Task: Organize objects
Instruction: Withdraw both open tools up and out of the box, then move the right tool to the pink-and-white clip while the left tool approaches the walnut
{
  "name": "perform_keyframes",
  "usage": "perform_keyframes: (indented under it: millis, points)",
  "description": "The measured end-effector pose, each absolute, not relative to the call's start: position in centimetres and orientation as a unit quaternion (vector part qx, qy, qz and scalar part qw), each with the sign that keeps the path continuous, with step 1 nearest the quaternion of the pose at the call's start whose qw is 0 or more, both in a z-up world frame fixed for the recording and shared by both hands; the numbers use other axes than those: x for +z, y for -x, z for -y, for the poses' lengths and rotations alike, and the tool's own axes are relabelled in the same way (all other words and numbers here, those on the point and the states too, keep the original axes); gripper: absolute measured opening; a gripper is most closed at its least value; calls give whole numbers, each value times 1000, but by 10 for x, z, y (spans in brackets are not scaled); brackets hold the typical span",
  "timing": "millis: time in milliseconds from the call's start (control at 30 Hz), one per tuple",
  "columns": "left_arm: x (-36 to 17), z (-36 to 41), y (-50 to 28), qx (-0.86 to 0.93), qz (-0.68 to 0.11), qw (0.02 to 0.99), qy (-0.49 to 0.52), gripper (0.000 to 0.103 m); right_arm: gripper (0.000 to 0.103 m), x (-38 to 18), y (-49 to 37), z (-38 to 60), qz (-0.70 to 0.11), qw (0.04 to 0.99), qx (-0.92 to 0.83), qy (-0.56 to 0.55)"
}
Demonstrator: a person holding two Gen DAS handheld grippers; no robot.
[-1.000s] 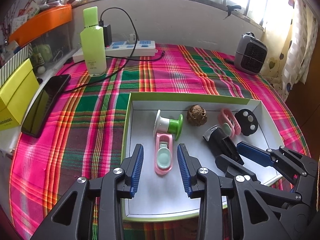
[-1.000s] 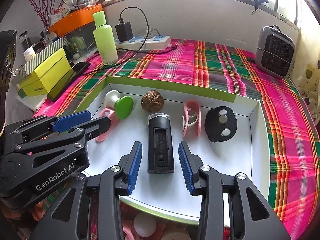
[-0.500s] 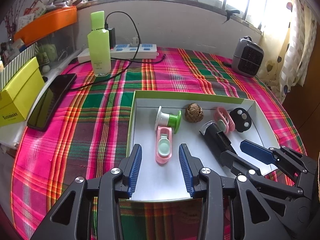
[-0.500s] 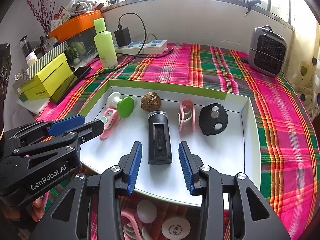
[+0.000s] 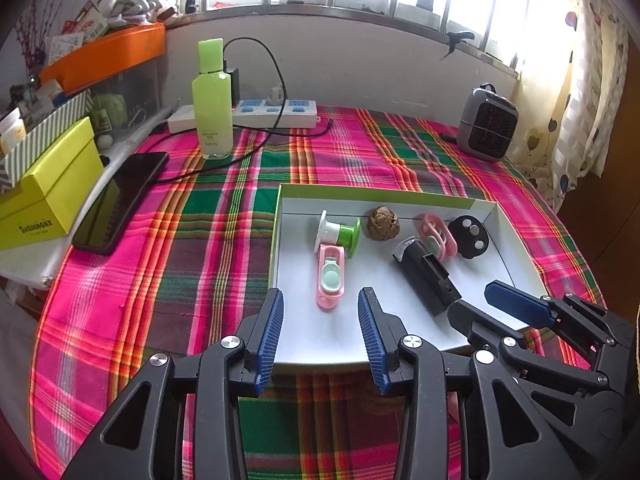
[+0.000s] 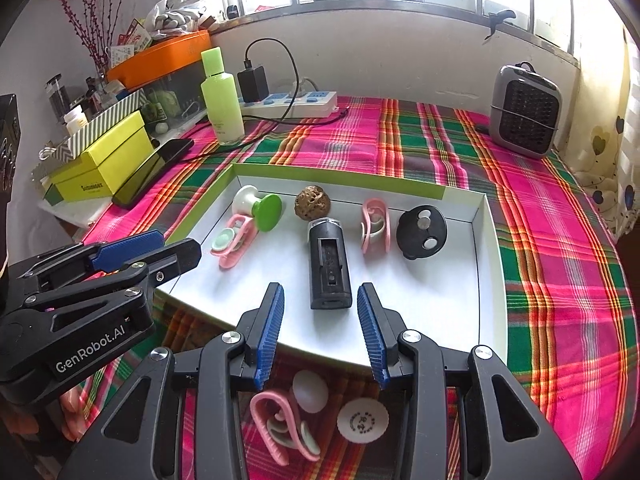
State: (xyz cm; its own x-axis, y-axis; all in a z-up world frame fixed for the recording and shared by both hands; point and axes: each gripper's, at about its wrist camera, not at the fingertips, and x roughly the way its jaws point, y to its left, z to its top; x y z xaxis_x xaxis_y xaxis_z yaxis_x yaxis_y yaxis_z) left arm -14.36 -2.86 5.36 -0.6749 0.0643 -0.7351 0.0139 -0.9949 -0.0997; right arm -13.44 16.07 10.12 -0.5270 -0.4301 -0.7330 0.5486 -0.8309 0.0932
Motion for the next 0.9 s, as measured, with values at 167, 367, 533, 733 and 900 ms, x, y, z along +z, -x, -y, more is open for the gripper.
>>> perform_keyframes:
  millis: [167, 367, 533, 733, 900]
  points:
    - [54, 30, 133, 915, 52, 12, 399, 37, 40, 105, 125, -163, -72, 281, -873, -391]
    - [54, 33, 119, 917, 59, 9, 394, 38, 40, 108, 113, -164, -75, 281, -878, -381]
    - [53, 35, 109, 918, 62, 8, 392, 38, 40, 107, 106, -168, -68, 282, -879, -379]
    - [52, 37, 100, 917, 66, 10, 393, 40, 40, 107, 98, -178, -59, 280, -881, -377]
    - [47, 40, 94, 915, 74, 11, 397, 41, 40, 106, 94, -188, -53, 275, -883, -377]
